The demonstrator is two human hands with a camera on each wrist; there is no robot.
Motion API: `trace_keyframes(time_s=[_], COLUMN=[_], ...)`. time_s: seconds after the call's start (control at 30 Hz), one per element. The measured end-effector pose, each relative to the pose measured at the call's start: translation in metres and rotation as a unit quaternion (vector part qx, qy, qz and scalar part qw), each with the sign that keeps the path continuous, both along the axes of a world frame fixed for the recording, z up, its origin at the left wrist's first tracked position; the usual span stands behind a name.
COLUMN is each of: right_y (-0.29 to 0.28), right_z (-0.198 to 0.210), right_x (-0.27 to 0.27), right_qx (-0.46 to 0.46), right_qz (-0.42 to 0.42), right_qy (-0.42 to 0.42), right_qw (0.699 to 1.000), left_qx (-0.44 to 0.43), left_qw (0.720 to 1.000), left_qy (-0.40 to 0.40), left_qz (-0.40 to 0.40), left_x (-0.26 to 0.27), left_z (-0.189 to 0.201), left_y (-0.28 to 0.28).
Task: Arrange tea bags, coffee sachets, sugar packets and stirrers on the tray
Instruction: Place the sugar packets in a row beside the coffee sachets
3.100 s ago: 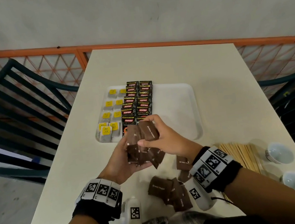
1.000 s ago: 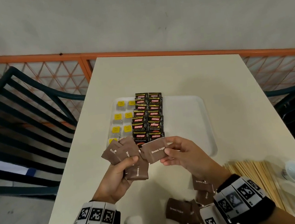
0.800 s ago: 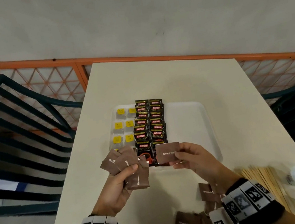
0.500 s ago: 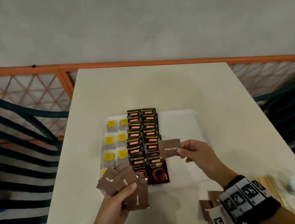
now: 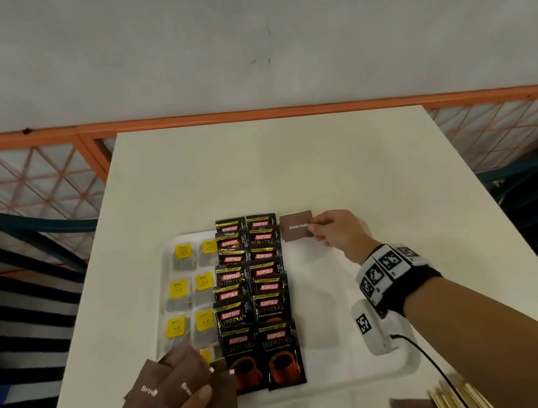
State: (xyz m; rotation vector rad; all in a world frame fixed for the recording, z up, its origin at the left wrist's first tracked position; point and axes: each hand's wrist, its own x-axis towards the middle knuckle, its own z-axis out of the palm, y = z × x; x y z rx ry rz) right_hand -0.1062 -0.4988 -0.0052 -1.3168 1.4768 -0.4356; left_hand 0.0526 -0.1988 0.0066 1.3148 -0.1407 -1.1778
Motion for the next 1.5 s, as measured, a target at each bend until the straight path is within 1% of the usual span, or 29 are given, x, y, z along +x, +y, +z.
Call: trace_keyframes(time_s=[0.03,0.13,0.23,0.37,0.4,0.5,0.57,0.63,0.7,0.77,0.83,0.87,0.93,1.03,1.1,1.17,1.23,1.33,1.4,1.47,1.5], right_y=[-0.003,-0.008,-0.009,-0.011,-0.010,-0.008,-0.004,0.004,0.020,0.044,0.069,0.081,0.102,0.123,0.129,0.132,0.133,0.130,0.127,0.125,0.124], right_z=[-0.004,-0.010,-0.011,-0.016,-0.016,-0.018,-0.014,-0.005,0.010,0.027,0.041,0.048,0.057,0.063,0.062,0.061,0.060,0.060,0.060,0.061,0.061], right_x=[0.002,0.008,0.013,0.016,0.016,0.015,0.013,0.012,0.013,0.016,0.019,0.019,0.019,0.013,0.010,0.009,0.009,0.005,0.003,0.003,0.003], right_qx=[-0.003,-0.020,-0.036,-0.069,-0.076,-0.100,-0.121,-0.154,-0.171,-0.149,-0.095,-0.057,0.022,0.097,0.117,0.114,0.099,0.075,0.099,0.127,0.121], right_qz=[0.004,0.007,0.007,0.024,0.026,0.017,0.013,0.026,0.071,0.158,0.253,0.285,0.309,0.304,0.276,0.251,0.246,0.241,0.201,0.148,0.130], right_qy=[0.010,0.030,0.030,0.066,0.069,0.066,0.076,0.091,0.082,0.063,0.047,0.030,-0.019,-0.092,-0.136,-0.147,-0.136,-0.130,-0.164,-0.202,-0.200], right_qw=[1.000,0.999,0.999,0.995,0.994,0.993,0.990,0.983,0.979,0.974,0.962,0.956,0.951,0.943,0.944,0.950,0.955,0.959,0.961,0.960,0.964], left_qx=[0.003,0.027,0.026,0.025,0.025,0.008,-0.001,-0.007,-0.017,-0.021,-0.026,-0.028,-0.040,-0.061,-0.074,-0.080,-0.086,-0.093,-0.096,-0.095,-0.095], left_qw=[1.000,0.999,0.999,0.998,0.997,0.995,0.994,0.995,0.996,0.995,0.994,0.995,0.995,0.995,0.995,0.995,0.995,0.994,0.992,0.992,0.992], left_qy=[-0.003,0.026,0.039,0.059,0.061,0.101,0.106,0.093,0.079,0.084,0.092,0.092,0.084,0.071,0.061,0.051,0.047,0.050,0.062,0.063,0.063], left_qz=[-0.002,0.000,-0.011,-0.029,-0.029,-0.013,-0.015,-0.023,-0.040,-0.047,-0.044,-0.041,-0.034,-0.036,-0.036,-0.030,-0.024,0.019,0.045,0.052,0.052], left_x=[0.000,-0.003,-0.009,-0.013,-0.014,-0.018,-0.020,-0.023,-0.025,-0.026,-0.025,-0.025,-0.024,-0.022,-0.023,-0.025,-0.026,-0.019,-0.012,-0.007,-0.006], left_z=[-0.001,-0.002,0.000,-0.002,-0.002,0.003,0.005,0.010,0.013,0.016,0.021,0.023,0.026,0.031,0.034,0.035,0.035,0.033,0.032,0.031,0.031], left_y=[-0.001,-0.003,-0.008,-0.009,-0.010,-0.012,-0.016,-0.023,-0.031,-0.040,-0.050,-0.056,-0.065,-0.074,-0.076,-0.075,-0.074,-0.072,-0.070,-0.069,-0.068])
